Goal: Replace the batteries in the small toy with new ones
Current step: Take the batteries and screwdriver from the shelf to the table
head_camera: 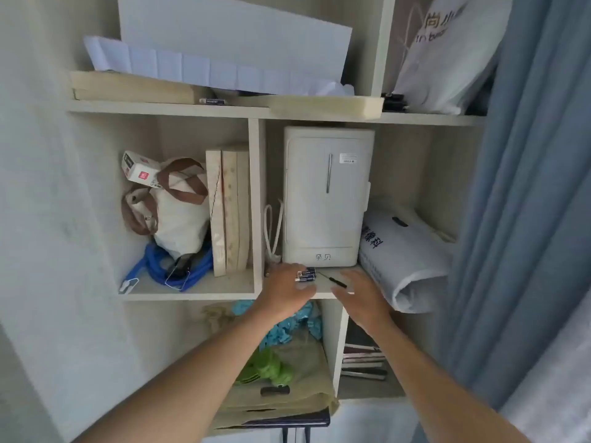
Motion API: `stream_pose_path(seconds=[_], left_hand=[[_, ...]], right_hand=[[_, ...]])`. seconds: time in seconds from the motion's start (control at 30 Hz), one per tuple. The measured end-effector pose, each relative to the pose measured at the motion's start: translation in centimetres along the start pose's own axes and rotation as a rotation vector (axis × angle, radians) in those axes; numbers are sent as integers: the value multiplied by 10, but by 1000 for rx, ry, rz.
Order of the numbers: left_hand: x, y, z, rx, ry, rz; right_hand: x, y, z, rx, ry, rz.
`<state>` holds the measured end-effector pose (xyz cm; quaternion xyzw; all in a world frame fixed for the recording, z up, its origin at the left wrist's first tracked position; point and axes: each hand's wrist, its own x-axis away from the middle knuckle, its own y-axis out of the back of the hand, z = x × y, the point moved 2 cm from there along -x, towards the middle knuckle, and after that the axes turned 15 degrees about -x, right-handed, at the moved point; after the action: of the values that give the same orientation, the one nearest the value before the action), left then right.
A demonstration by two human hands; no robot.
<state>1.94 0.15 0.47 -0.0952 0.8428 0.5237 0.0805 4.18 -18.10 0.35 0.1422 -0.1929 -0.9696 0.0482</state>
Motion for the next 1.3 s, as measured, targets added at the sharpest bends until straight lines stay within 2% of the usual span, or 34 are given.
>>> stream_pose_path(seconds=[0.07, 0.2, 0.33, 0.4, 0.5, 0.77, 0.87, 0.97, 1.07, 1.17, 1.3], left_hand=[[-15, -9, -1, -38, -33, -58], [-25, -23, -1, -215, -67, -60], [-26, -34, 5, -356, -144, -95], [-24, -41, 6, -452, -177, -122], [-24, -44, 9, -568, -205, -114], [-12, -39, 8, -630, -218, -80], [-9, -42, 9, -598, -219, -139], [0, -44, 11, -583, -294, -228], [9, -40, 16, -628, -325, -263], [15, -30, 20, -480, -213, -263], [46, -3, 31, -39, 60, -347]], right_hand=[[-14, -1, -7, 9, 17, 47], [-27, -7, -22, 13, 18, 163], [-28, -15, -37, 257, 147, 161], [-29, -19, -45, 301, 196, 172], [-31, -16, -51, 306, 234, 196], [-23, -4, -50, 233, 312, 185], [-19, -1, -43, 175, 266, 162], [-15, 2, -39, 81, 168, 107], [-11, 2, -37, -19, 156, 71], [-8, -1, -26, -177, 126, 25], [3, -29, 10, -436, 48, 46]])
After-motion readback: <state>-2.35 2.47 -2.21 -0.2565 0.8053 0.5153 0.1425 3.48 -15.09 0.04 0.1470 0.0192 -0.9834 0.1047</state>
